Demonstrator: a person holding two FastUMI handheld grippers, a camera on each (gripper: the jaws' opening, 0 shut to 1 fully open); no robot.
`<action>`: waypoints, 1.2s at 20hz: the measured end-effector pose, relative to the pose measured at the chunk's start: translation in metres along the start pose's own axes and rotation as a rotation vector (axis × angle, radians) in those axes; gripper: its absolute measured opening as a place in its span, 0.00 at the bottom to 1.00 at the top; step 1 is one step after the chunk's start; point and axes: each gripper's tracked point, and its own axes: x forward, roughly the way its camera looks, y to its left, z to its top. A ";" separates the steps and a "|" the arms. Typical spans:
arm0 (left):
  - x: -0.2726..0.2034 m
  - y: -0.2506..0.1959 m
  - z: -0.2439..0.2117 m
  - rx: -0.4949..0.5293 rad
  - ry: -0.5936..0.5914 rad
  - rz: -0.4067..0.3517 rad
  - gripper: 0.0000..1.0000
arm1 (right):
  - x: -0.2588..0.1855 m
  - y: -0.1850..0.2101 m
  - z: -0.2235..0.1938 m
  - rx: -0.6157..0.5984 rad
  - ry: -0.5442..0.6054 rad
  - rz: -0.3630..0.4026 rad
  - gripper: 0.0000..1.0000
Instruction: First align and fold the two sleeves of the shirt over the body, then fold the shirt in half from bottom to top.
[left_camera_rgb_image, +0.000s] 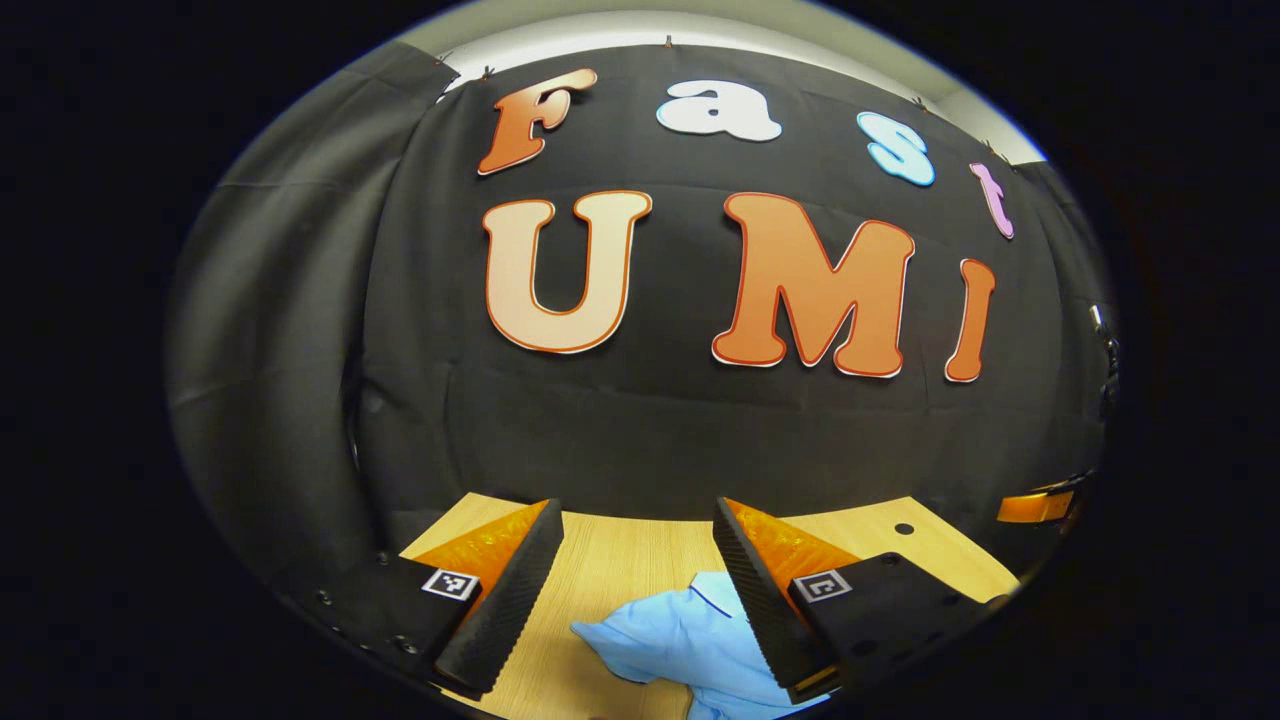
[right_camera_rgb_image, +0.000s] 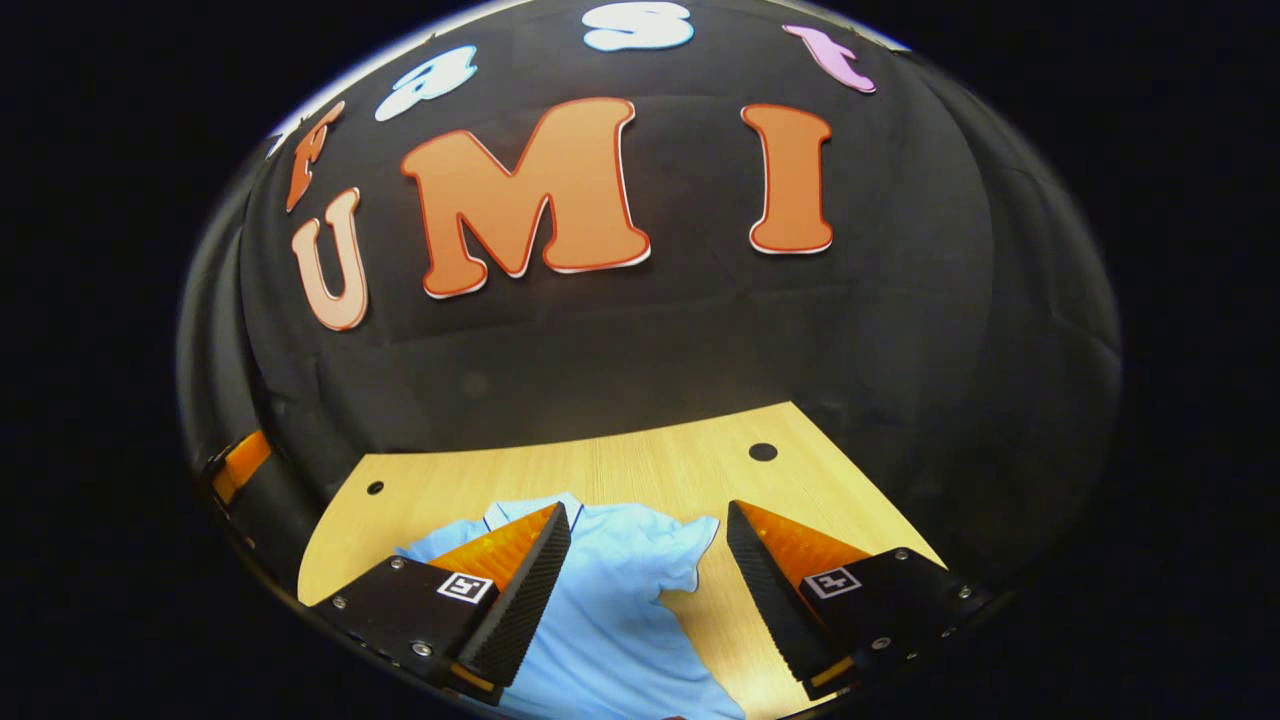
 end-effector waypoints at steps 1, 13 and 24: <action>0.001 0.003 0.000 0.002 0.001 0.009 0.98 | 0.007 -0.001 -0.005 -0.001 0.042 -0.002 0.98; 0.005 0.030 -0.013 0.036 0.031 0.069 0.98 | 0.098 -0.038 -0.072 0.052 0.456 -0.090 0.98; 0.017 0.055 -0.032 0.044 0.079 0.114 0.98 | 0.186 -0.063 -0.146 0.050 0.727 -0.179 0.98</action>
